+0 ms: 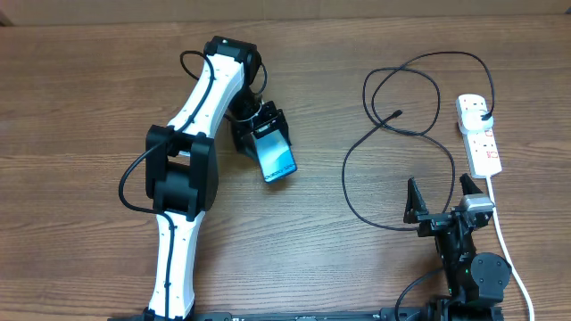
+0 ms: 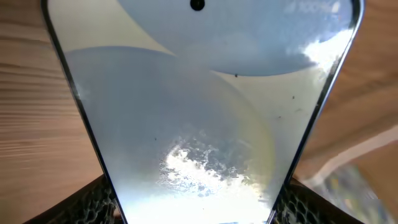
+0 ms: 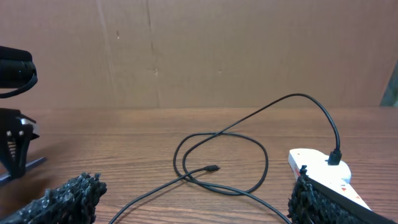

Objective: Plug charger to phone and switch on socket

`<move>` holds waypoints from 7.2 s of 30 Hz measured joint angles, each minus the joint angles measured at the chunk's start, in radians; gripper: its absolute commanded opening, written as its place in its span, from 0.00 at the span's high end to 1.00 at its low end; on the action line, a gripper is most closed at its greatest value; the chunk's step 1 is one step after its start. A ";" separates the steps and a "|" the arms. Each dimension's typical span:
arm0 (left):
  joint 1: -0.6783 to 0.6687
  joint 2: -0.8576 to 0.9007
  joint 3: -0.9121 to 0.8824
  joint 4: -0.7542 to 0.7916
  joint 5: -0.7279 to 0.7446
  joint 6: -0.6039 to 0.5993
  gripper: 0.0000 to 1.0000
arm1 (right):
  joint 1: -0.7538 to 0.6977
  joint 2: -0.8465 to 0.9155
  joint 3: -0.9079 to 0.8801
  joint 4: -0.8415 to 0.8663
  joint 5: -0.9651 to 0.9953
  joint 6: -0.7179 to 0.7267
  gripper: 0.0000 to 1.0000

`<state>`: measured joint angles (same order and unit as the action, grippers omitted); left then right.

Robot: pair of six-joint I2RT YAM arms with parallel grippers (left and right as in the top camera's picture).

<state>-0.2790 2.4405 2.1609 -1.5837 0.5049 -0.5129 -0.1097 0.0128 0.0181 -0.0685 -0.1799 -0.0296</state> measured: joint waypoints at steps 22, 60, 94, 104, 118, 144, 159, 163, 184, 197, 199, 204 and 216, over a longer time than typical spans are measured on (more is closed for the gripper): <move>-0.001 0.000 0.000 -0.003 0.490 0.166 0.30 | 0.000 -0.001 0.000 0.095 -0.623 0.325 0.00; -0.001 0.000 0.000 -0.002 0.510 0.177 0.30 | 0.000 0.782 0.560 0.059 -0.914 0.740 0.00; -0.001 0.000 0.000 0.002 0.513 0.176 0.30 | 0.779 1.017 0.720 -0.231 0.343 0.758 0.00; -0.001 0.000 0.000 0.002 0.513 0.176 0.29 | 0.785 1.277 0.722 -0.098 0.441 0.763 0.00; -0.001 0.000 0.000 0.002 0.558 0.123 0.30 | 0.785 1.324 0.722 -0.002 0.355 0.763 0.00; -0.001 0.000 0.000 0.079 0.583 0.120 0.29 | 0.785 1.421 0.723 0.150 0.334 0.769 0.54; -0.001 0.000 0.000 0.085 0.583 0.119 0.30 | 0.785 1.447 0.723 0.183 0.407 0.867 0.58; -0.001 0.000 0.000 0.096 0.583 0.119 0.29 | 0.785 1.463 0.723 0.199 0.409 0.882 0.60; -0.008 0.000 0.000 0.106 0.579 0.119 0.29 | 0.785 1.464 0.723 0.204 0.420 0.892 0.77; -0.008 0.000 0.001 0.108 0.580 0.119 0.27 | 0.784 1.468 0.723 0.198 0.431 0.819 0.89; -0.007 0.000 0.002 0.108 0.579 0.119 0.25 | 0.784 1.470 0.723 0.195 0.438 0.811 0.92; -0.005 0.000 0.004 0.107 0.580 0.119 0.20 | 0.784 1.473 0.723 0.195 0.447 0.803 0.92; 0.005 0.000 0.006 0.105 0.594 0.112 0.00 | 0.786 1.473 0.723 0.205 0.431 0.794 0.92</move>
<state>-0.2737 2.4405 2.1666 -1.4788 1.0985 -0.4011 0.6765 1.4860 0.7406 0.1364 0.2512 0.7643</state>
